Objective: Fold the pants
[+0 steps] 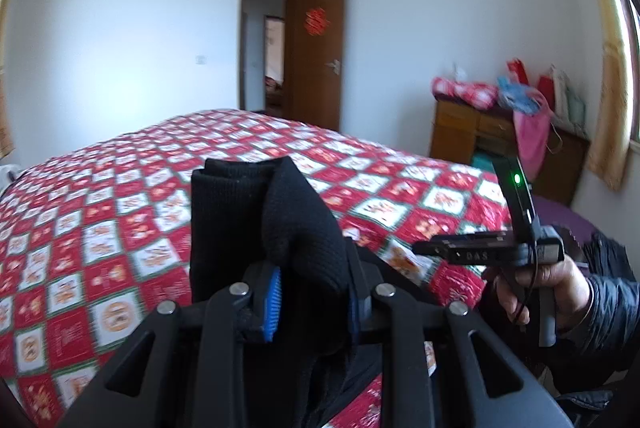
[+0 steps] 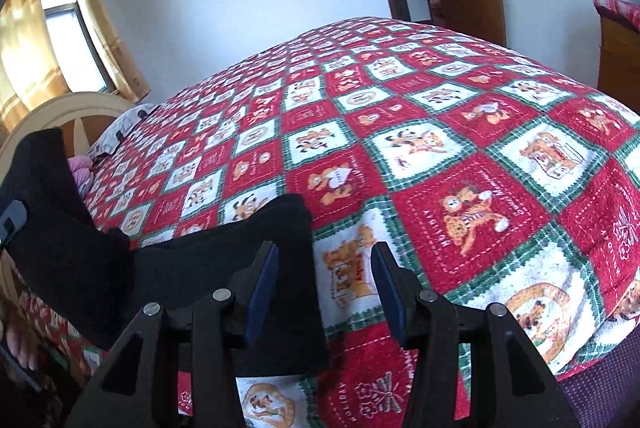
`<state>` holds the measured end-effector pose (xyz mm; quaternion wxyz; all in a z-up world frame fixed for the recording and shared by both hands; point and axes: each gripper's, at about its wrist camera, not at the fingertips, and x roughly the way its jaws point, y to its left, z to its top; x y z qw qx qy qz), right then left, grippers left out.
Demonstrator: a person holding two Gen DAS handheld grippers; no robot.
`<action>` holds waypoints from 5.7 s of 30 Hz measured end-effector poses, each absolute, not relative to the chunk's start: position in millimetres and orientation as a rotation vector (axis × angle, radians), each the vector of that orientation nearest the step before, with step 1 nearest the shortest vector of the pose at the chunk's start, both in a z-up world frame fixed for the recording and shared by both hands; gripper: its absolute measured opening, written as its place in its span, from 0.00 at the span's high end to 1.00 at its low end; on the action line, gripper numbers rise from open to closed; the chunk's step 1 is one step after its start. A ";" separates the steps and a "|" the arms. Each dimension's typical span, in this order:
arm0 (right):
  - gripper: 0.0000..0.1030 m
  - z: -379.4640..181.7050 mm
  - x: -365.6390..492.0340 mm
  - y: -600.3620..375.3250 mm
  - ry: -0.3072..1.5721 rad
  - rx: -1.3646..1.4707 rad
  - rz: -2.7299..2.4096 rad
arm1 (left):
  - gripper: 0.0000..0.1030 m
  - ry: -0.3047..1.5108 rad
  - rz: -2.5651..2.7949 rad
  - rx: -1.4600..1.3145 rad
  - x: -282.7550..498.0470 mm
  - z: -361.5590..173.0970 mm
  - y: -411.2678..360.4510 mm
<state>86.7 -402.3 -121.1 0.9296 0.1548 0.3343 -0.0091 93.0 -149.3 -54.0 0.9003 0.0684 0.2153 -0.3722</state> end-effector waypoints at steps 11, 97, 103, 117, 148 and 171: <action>0.51 -129.0 89.6 -417.8 0.684 0.374 -0.051 | 0.74 0.590 -0.846 0.263 110.4 -108.5 -219.2; 0.52 -116.2 104.3 -274.3 0.611 -0.087 0.137 | 0.00 0.664 -0.434 0.018 107.3 -189.6 -80.7; 0.52 -159.7 111.5 -247.3 0.733 -0.188 0.201 | 0.00 0.670 -0.435 0.006 101.4 -193.2 -70.5; 0.51 -128.0 119.3 -255.3 0.733 -0.105 0.267 | 0.00 0.655 -0.424 0.061 83.5 -195.7 -70.0; 0.60 -149.4 252.5 -148.8 1.049 -0.014 0.573 | 0.00 0.628 -0.447 0.089 78.3 -203.6 -69.1; 0.53 -124.9 152.3 -322.9 0.808 0.209 0.274 | 0.00 0.615 -0.356 0.004 89.3 -188.8 -47.4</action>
